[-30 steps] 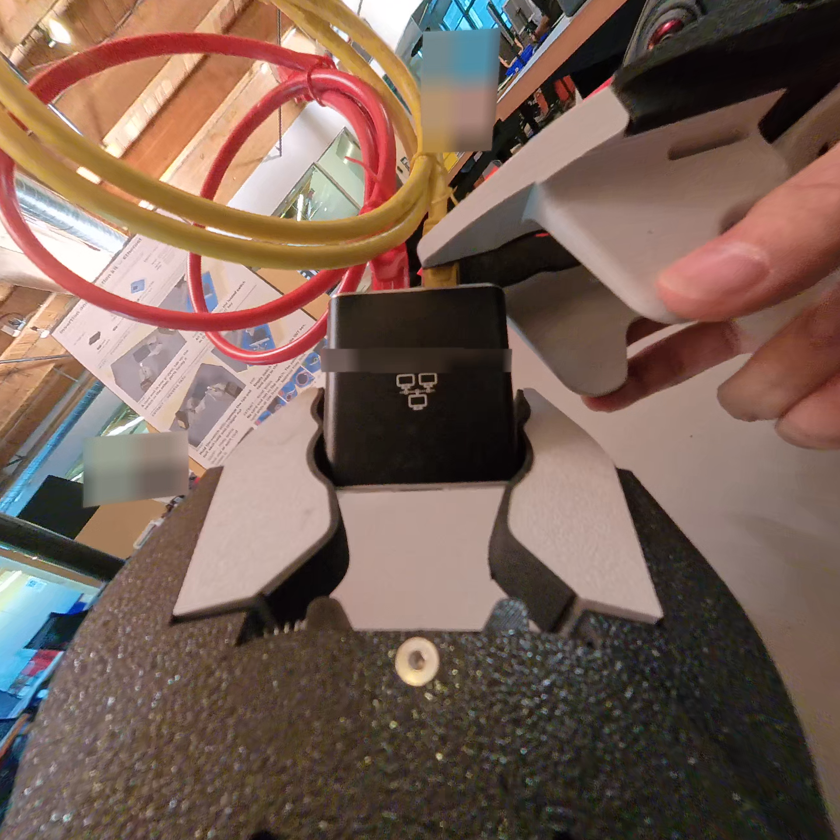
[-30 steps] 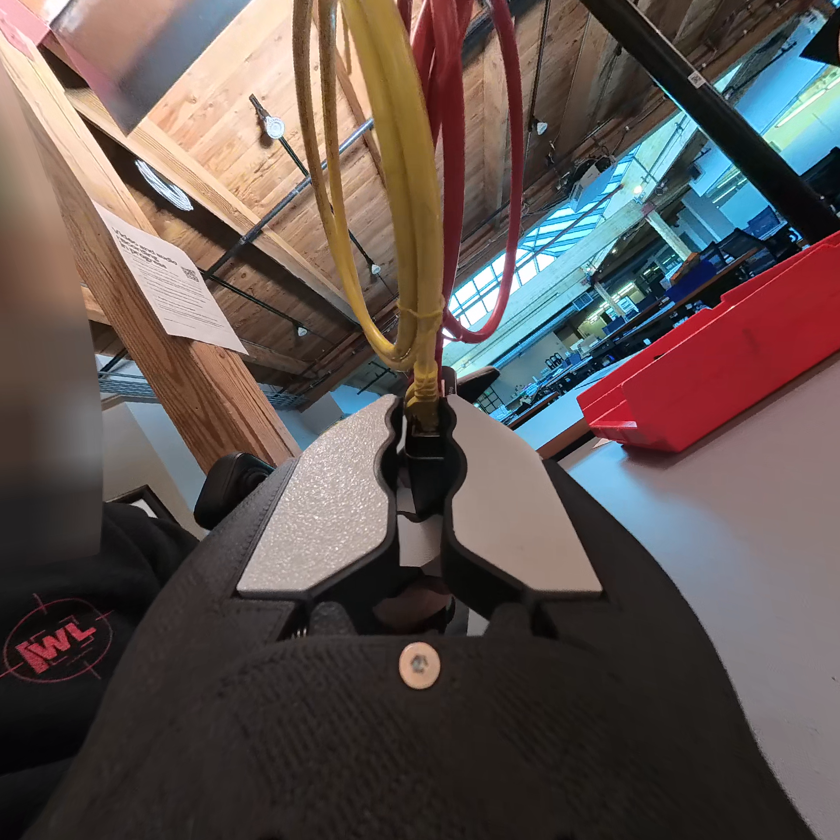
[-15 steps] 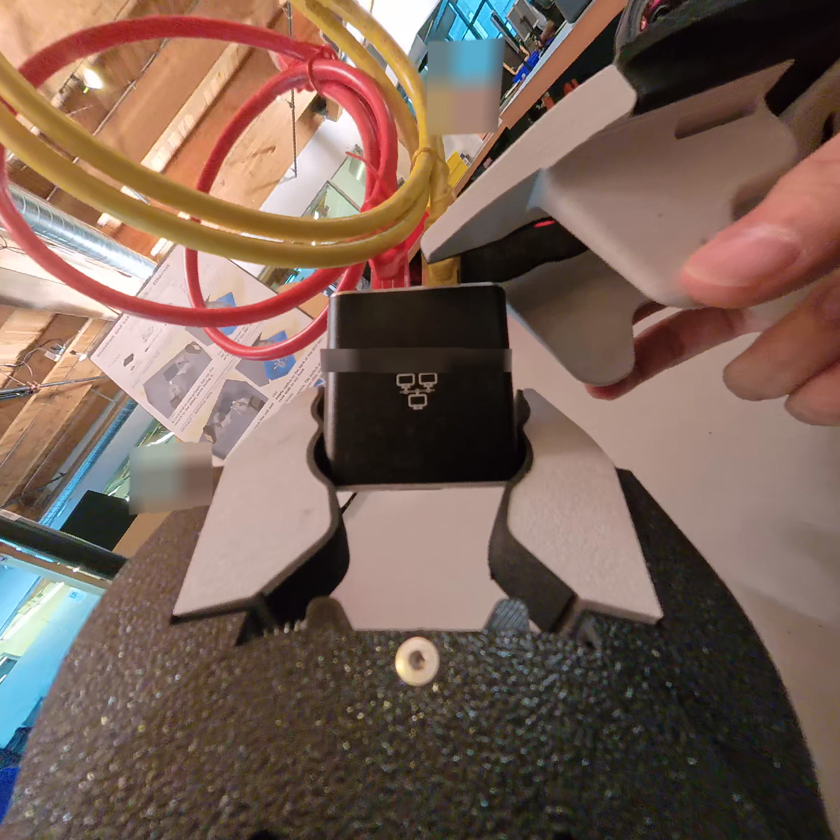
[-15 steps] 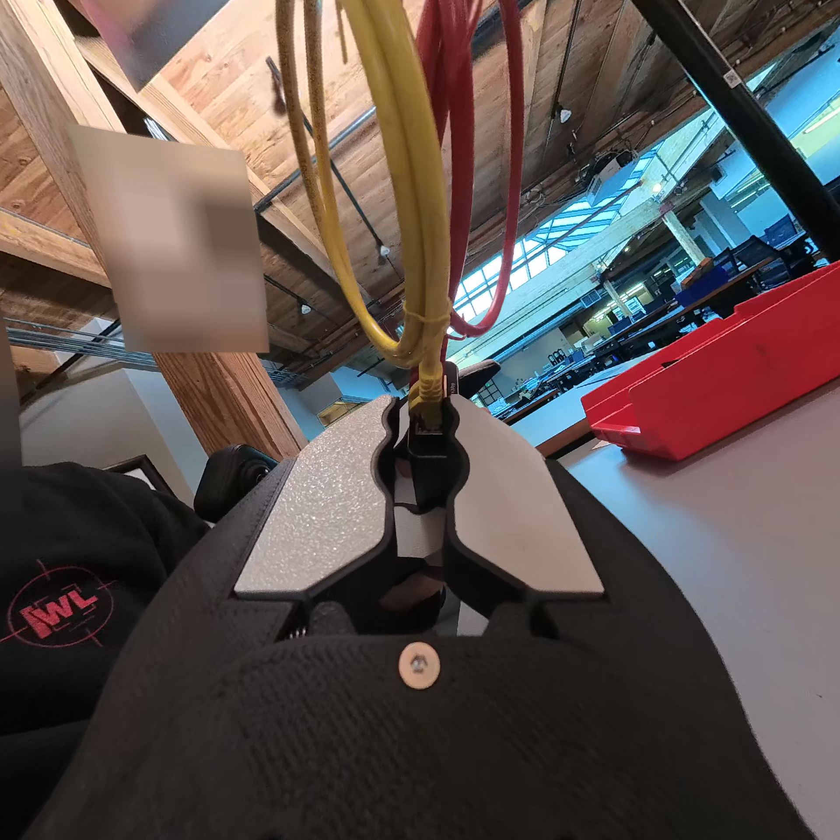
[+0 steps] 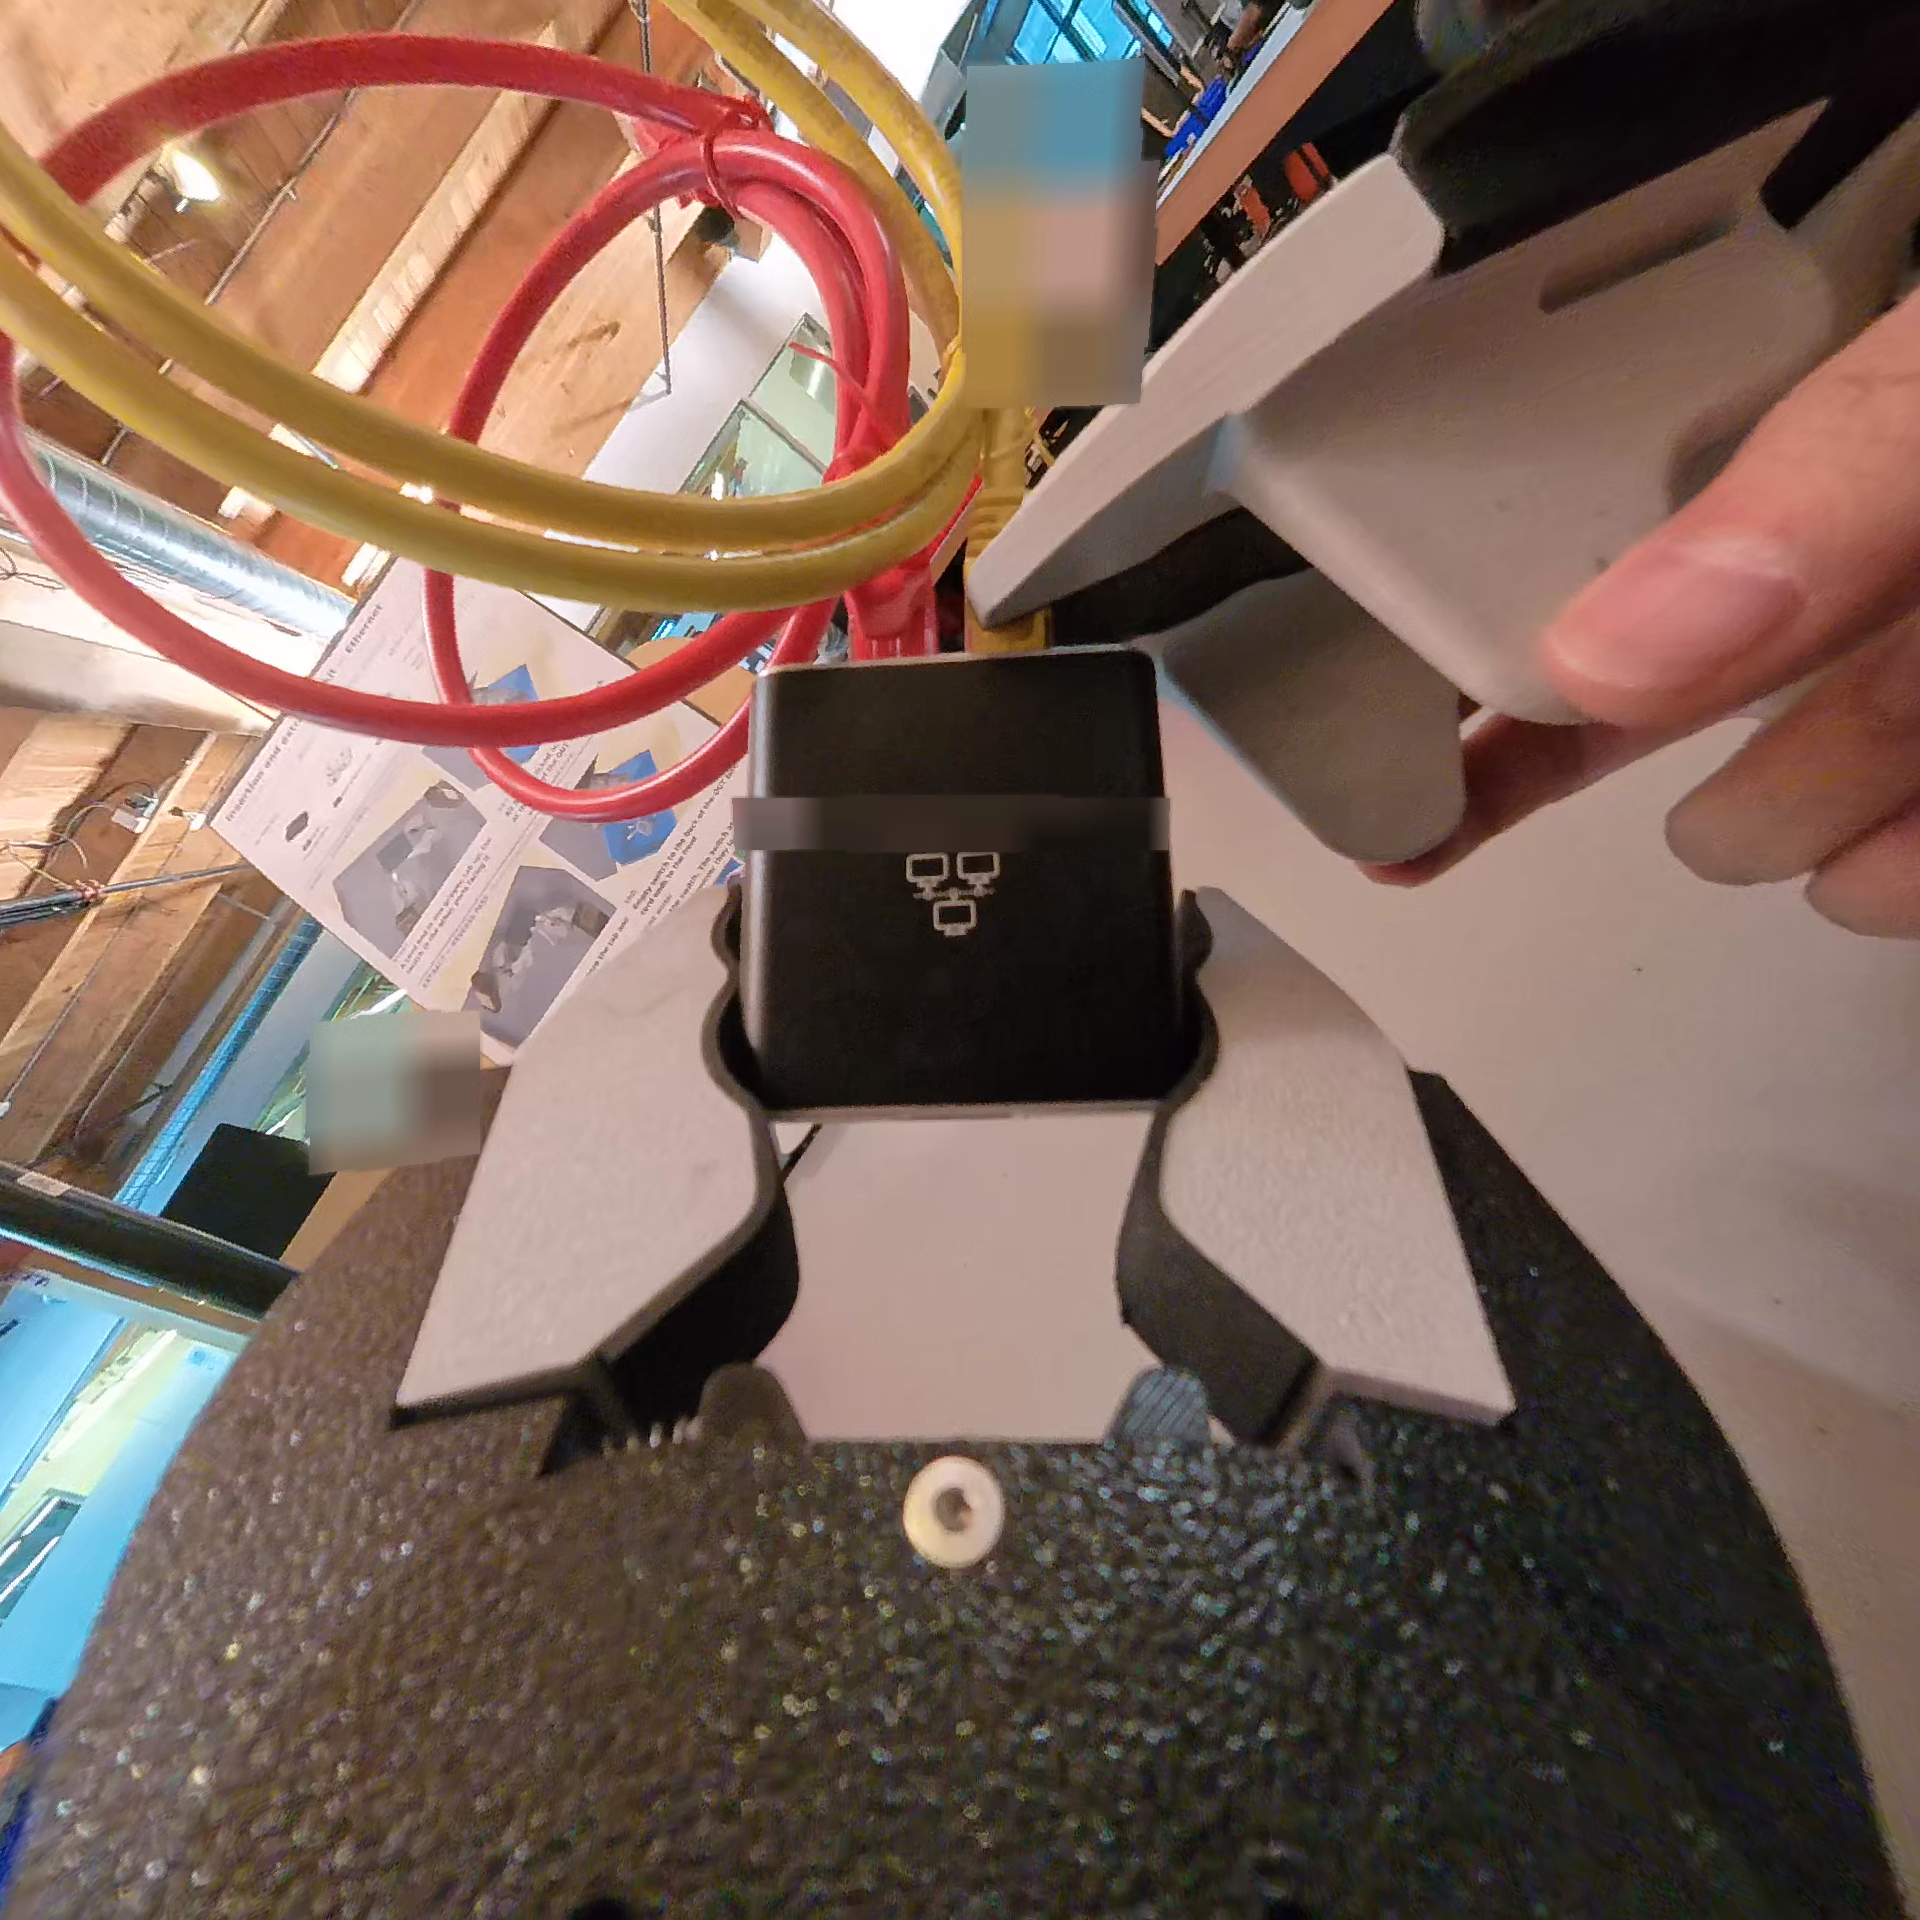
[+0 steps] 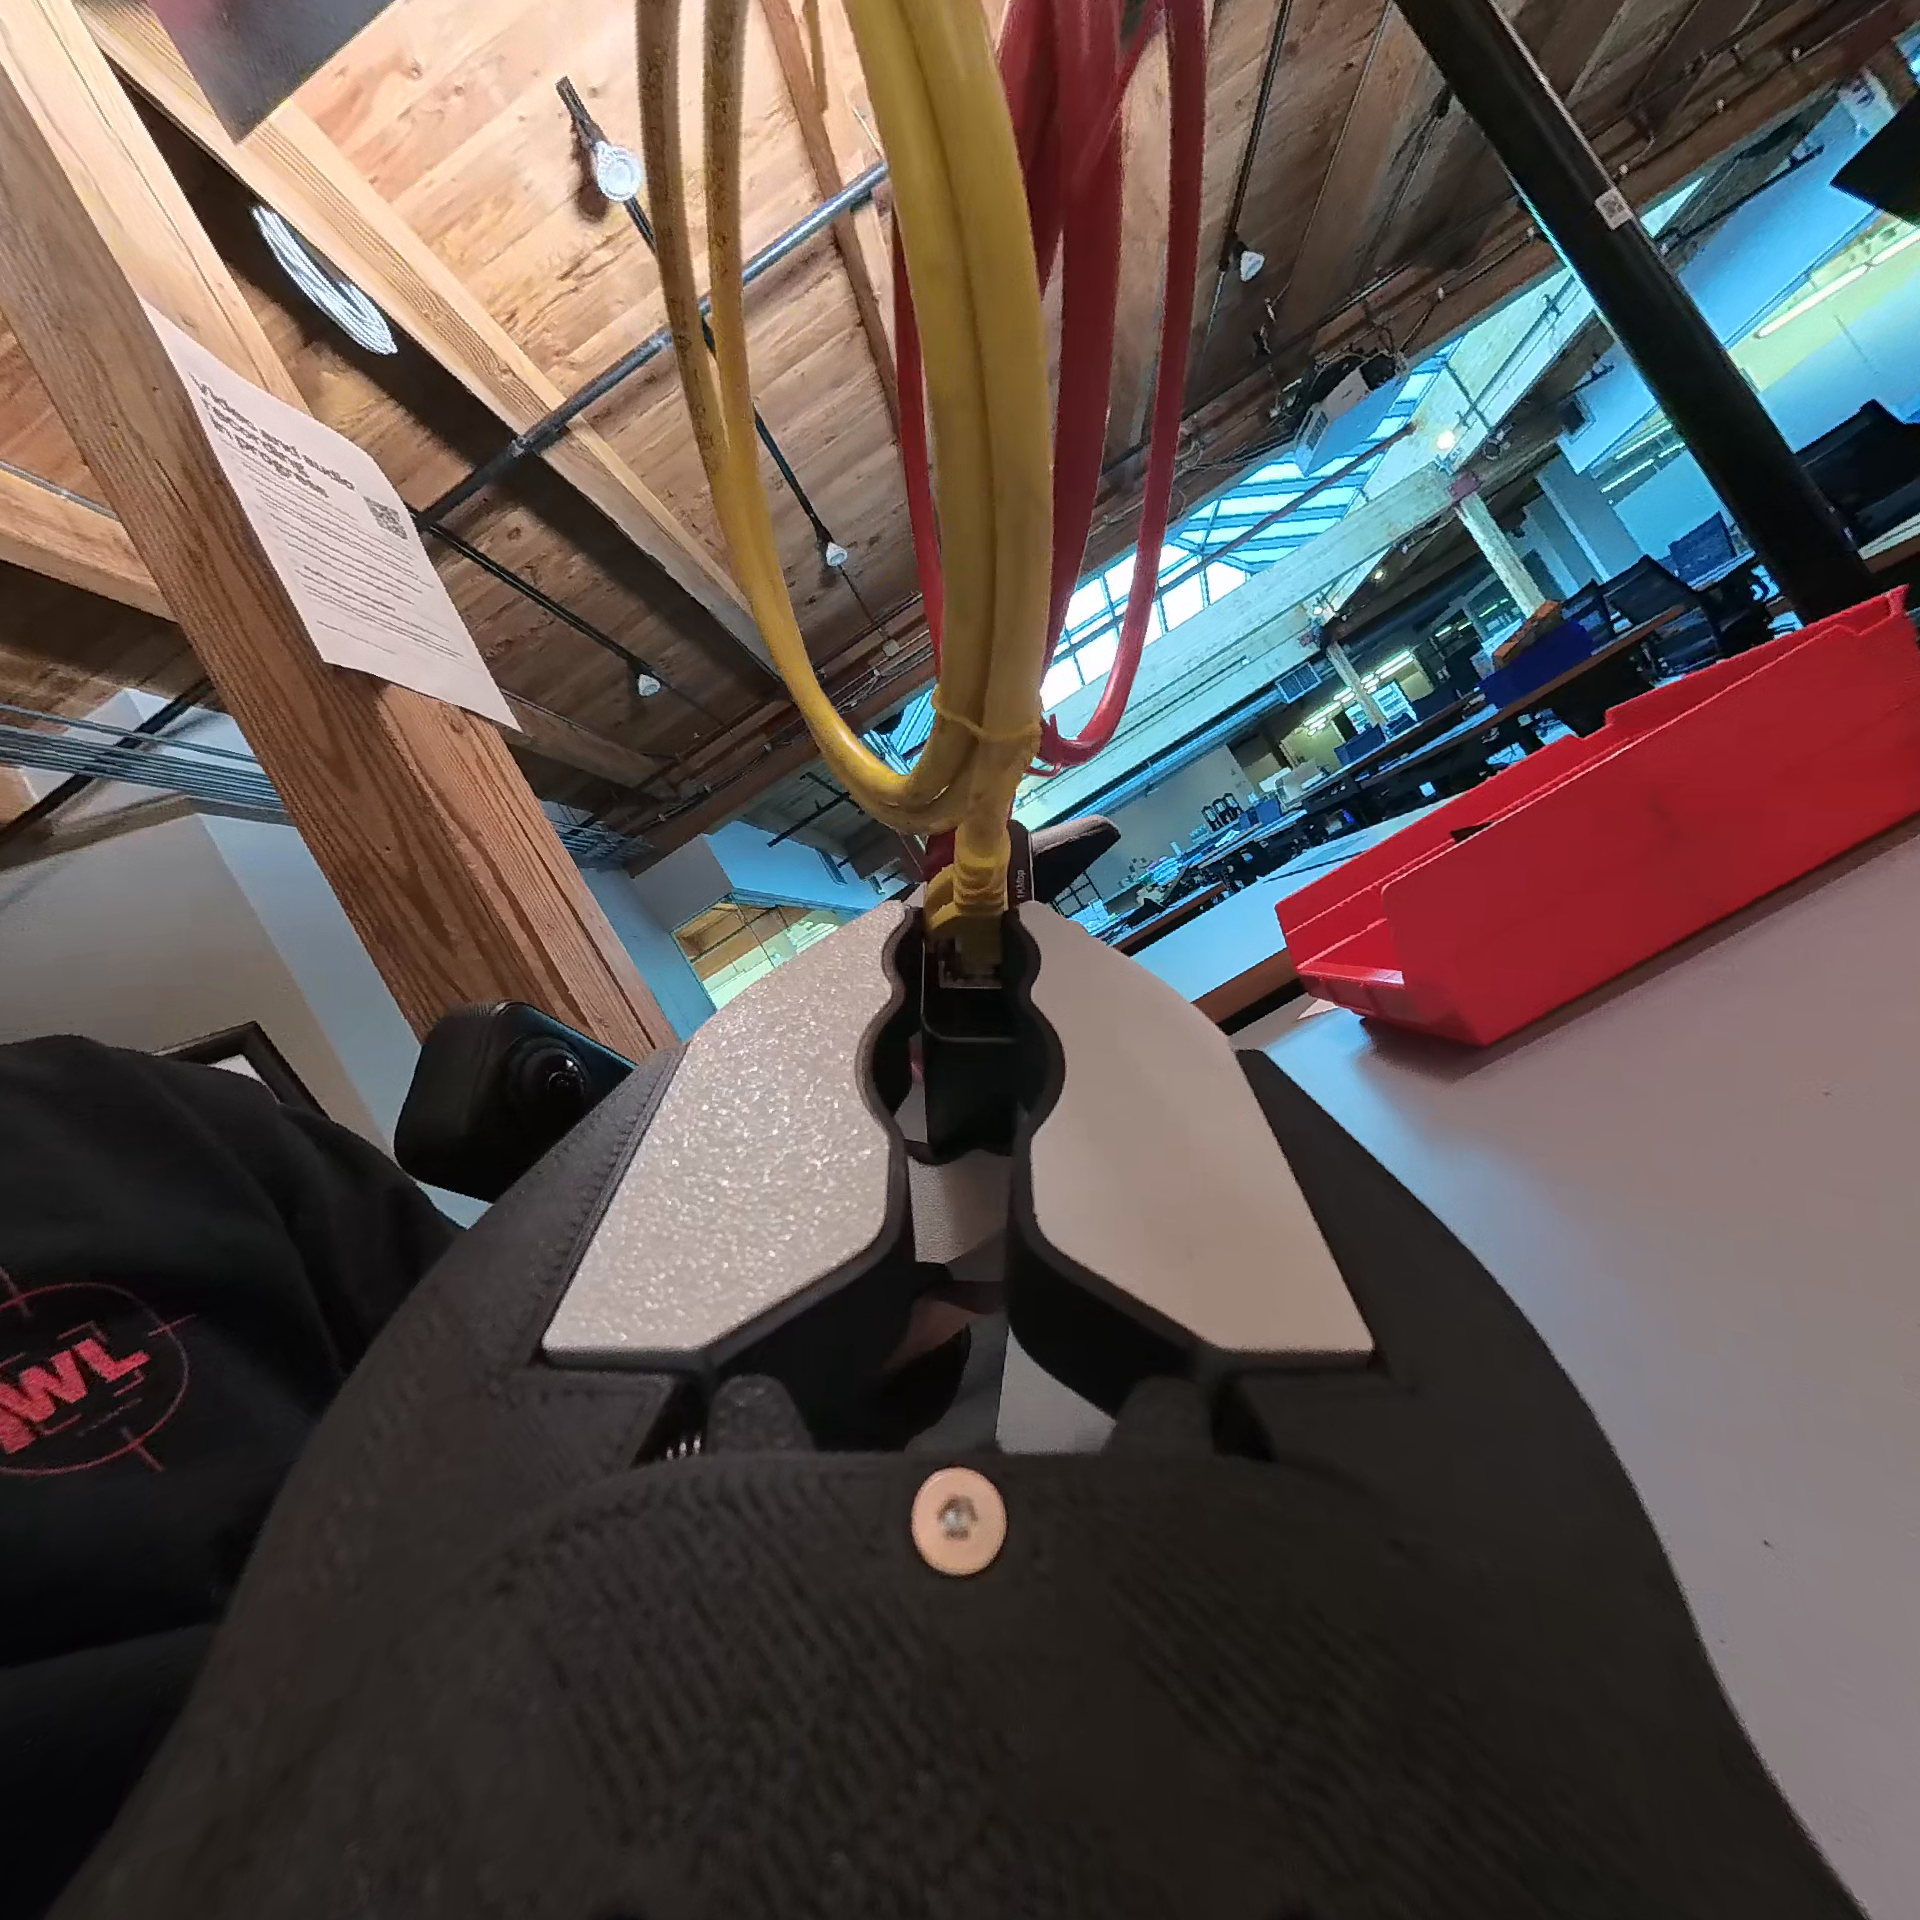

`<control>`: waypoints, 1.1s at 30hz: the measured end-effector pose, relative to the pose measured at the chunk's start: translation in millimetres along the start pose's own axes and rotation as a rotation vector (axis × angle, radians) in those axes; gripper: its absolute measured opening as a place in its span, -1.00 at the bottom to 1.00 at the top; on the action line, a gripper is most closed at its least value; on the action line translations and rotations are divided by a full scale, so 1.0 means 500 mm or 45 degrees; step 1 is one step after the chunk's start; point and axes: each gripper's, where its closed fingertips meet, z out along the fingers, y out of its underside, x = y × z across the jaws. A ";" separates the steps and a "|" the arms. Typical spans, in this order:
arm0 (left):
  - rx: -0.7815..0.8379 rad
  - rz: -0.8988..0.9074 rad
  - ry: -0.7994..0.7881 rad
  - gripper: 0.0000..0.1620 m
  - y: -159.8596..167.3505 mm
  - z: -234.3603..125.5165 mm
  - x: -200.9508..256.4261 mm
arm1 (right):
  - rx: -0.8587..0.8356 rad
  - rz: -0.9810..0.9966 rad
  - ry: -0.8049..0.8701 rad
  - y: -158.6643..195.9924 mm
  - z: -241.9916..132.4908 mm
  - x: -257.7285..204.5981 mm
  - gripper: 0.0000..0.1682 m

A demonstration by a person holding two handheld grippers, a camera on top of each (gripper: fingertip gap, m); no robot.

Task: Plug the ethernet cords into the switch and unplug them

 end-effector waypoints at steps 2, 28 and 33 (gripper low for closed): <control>-0.011 0.028 -0.007 -0.06 0.001 0.001 -0.001 | 0.002 0.000 0.007 0.000 0.000 0.002 -0.83; -0.044 0.053 -0.003 -0.06 0.007 -0.001 0.003 | 0.009 0.024 0.011 0.005 -0.004 0.009 -0.82; -0.038 0.048 0.002 -0.06 0.003 -0.002 0.006 | 0.024 0.058 -0.016 0.004 -0.007 0.008 -0.83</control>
